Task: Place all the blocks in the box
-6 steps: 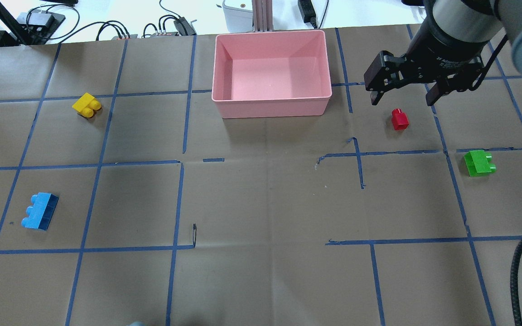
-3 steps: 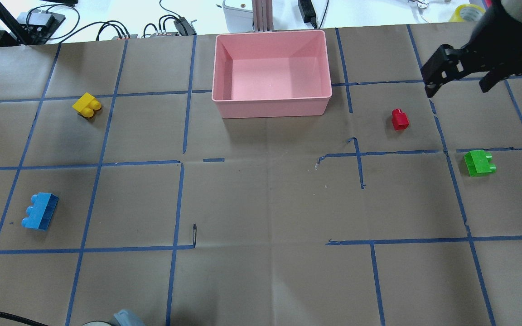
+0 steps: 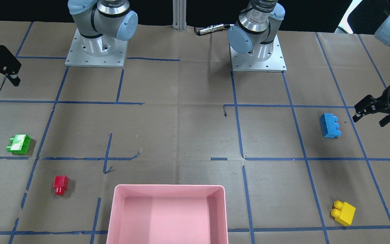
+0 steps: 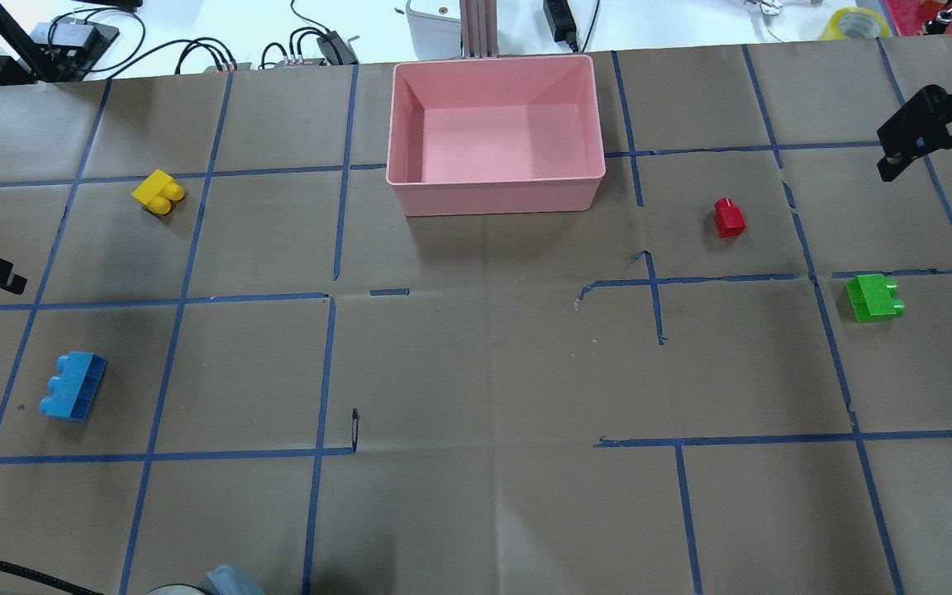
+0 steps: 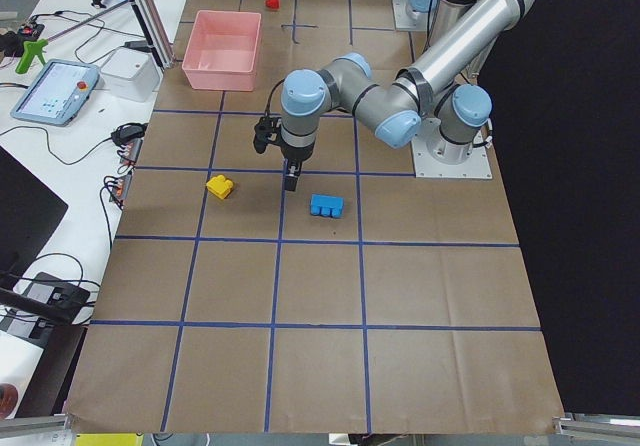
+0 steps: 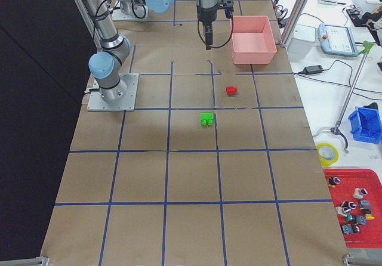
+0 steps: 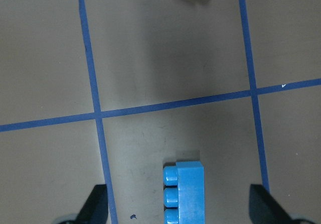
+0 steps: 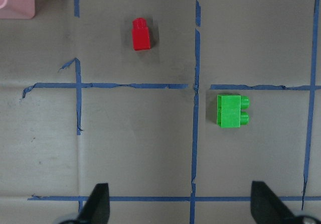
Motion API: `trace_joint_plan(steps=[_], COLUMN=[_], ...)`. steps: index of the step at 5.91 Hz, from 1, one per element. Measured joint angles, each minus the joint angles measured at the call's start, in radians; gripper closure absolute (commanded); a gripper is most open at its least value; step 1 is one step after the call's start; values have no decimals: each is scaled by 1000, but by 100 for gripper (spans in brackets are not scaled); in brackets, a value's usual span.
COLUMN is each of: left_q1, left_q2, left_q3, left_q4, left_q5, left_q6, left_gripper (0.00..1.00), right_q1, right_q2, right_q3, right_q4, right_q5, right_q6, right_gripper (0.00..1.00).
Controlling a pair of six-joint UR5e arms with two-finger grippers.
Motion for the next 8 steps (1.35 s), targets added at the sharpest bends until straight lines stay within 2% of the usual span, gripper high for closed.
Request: trace_joint_plan(steps=[2,5,8], left_q1=[1,12,51], left_q2=[-42,-96,-119], left_q3=[-108,-168,-231], left_q4=[103,218,300], left_q5=[2,7,8], left_q6=[9,30,79], left_gripper=[3,3,3], right_q1=[-74,-191,-212], right_q2=[23,106,187], right_q3=[144,366,394], right_q4=[-195,-492,-565], right_q5=[-26,-27,-21], right_q6=[-4,-68,-216], right_gripper=[1,1,1])
